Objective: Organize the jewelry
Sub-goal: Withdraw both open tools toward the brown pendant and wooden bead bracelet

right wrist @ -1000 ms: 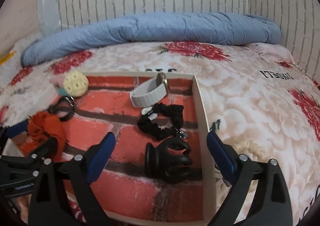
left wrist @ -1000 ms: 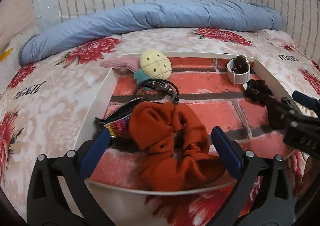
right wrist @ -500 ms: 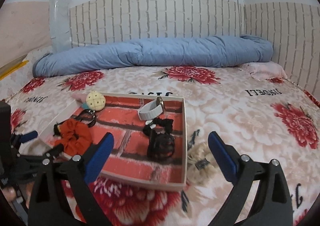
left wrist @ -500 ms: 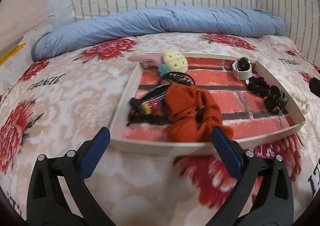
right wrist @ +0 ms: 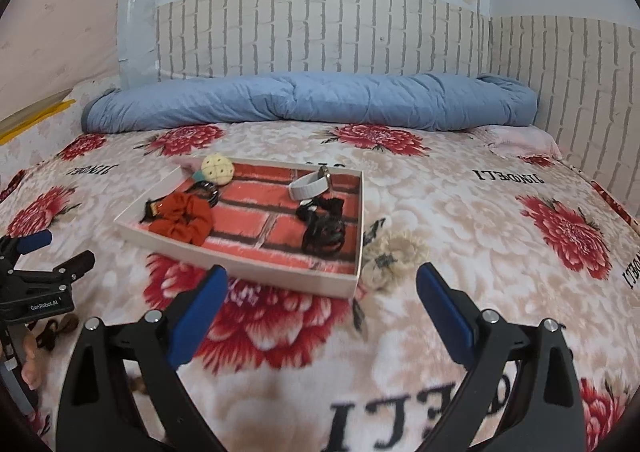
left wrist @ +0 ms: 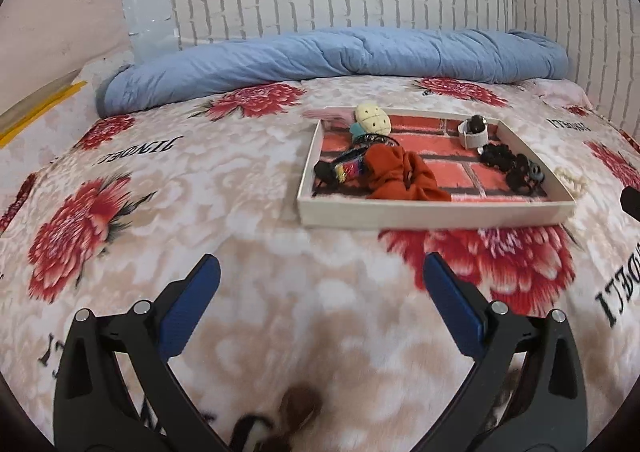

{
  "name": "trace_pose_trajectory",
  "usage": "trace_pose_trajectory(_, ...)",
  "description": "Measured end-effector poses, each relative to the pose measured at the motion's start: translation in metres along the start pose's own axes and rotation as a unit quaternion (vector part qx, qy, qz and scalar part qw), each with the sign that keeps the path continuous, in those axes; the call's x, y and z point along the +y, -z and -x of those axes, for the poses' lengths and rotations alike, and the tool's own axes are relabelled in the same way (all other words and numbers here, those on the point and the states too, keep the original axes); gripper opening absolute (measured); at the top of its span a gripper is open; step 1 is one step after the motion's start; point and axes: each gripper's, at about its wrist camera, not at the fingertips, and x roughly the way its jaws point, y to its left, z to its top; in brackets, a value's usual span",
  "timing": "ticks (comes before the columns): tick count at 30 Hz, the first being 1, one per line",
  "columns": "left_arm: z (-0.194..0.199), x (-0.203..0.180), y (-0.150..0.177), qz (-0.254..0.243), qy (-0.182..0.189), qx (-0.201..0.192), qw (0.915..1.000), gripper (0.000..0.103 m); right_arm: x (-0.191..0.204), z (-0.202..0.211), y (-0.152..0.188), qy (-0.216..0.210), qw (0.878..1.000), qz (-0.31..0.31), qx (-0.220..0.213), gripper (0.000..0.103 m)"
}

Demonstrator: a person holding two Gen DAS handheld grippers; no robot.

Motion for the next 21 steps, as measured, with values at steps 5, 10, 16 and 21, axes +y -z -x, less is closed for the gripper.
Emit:
trace_pose_trajectory(5, 0.02, 0.012, 0.018, 0.003, -0.008, 0.006, 0.9999, 0.098, 0.016, 0.014, 0.018, -0.002, 1.0, 0.012, 0.011, 0.093)
trace_pose_trajectory(10, 0.031, 0.02, 0.033, 0.001, -0.012, 0.017, 0.9998, 0.098, 0.028, 0.025, 0.032, -0.004, 1.0, 0.015, 0.022, 0.093)
trace_pose_trajectory(16, 0.044, 0.025, 0.048, -0.001, -0.008, 0.021, 0.9997, 0.098, 0.04, 0.034, 0.045, 0.008, 0.999, 0.016, 0.033, 0.093)
trace_pose_trajectory(21, 0.048, 0.03, 0.058, 0.0, -0.001, 0.033, 0.9995, 0.098, 0.05, 0.035, 0.055, 0.014, 0.999, 0.018, 0.049, 0.093)
